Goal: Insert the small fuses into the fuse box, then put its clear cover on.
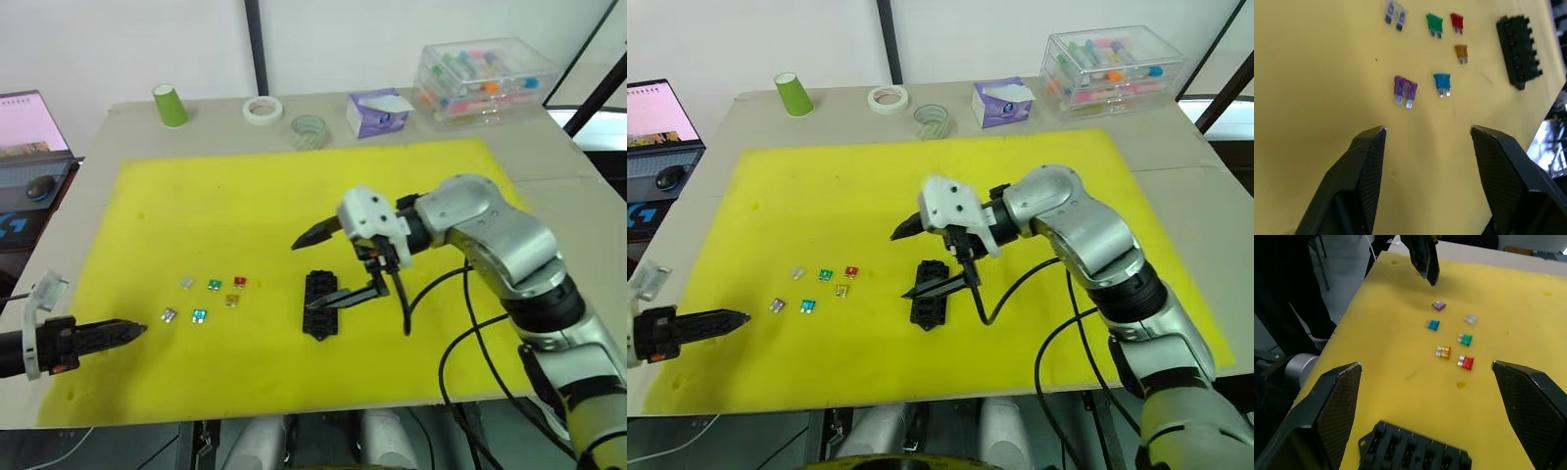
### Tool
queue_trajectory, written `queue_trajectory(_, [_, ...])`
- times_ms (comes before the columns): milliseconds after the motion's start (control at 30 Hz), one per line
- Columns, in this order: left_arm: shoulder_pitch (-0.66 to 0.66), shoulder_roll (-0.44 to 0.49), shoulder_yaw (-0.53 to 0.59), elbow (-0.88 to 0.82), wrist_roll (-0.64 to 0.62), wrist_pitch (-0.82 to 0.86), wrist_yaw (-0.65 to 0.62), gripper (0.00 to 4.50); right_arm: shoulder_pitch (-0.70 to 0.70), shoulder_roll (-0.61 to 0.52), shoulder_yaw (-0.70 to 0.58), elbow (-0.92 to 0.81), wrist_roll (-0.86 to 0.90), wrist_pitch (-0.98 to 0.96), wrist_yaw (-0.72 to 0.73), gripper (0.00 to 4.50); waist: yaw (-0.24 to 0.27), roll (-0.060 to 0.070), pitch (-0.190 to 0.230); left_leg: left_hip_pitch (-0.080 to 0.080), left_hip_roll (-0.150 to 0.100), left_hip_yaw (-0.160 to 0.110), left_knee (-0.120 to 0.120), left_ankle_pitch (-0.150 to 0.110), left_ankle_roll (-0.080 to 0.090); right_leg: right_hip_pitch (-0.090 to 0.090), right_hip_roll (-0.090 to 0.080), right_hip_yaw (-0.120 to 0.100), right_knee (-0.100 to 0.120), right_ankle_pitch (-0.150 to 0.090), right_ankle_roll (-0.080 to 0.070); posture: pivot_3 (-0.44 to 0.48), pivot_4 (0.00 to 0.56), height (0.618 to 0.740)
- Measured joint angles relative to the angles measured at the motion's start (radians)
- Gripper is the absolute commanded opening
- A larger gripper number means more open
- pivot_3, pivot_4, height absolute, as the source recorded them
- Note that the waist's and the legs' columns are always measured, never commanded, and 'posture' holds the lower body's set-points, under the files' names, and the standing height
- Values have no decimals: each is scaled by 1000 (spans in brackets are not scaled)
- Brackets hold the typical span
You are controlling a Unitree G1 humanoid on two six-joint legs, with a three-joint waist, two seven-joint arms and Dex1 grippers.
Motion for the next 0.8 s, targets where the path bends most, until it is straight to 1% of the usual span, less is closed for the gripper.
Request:
queue_trajectory(133, [-82, -1, -56, 68, -22, 80, 16, 2862, -12, 18, 12, 21, -17, -11, -3, 4500, -2, 0, 0, 0, 0, 0, 0, 0, 0, -1, 0, 0, 1, 0, 0, 0, 150, 740])
queue_trajectory(200, [-127, -5, -66, 111, -24, 117, 32, 2862, -15, 26, 12, 24, -19, -13, -6, 4500, -4, 0, 0, 0, 0, 0, 0, 0, 0, -2, 0, 0, 2, 0, 0, 0, 150, 740])
queue_trajectory(400, [-192, -46, -102, 170, -49, 207, 68, 2862, -15, 29, 12, 23, -27, -14, -15, 4500, -7, -1, 0, 0, 0, 1, 0, 0, 0, -3, 0, 0, 4, 0, 0, 0, 150, 740])
queue_trajectory(800, [-254, -55, -187, 247, -38, 165, 54, 2862, -15, 30, 12, 14, -50, -13, -44, 4500, 0, 0, -1, 0, -1, 1, 1, 0, 0, -3, -1, 0, 5, 0, 0, 0, 150, 740])
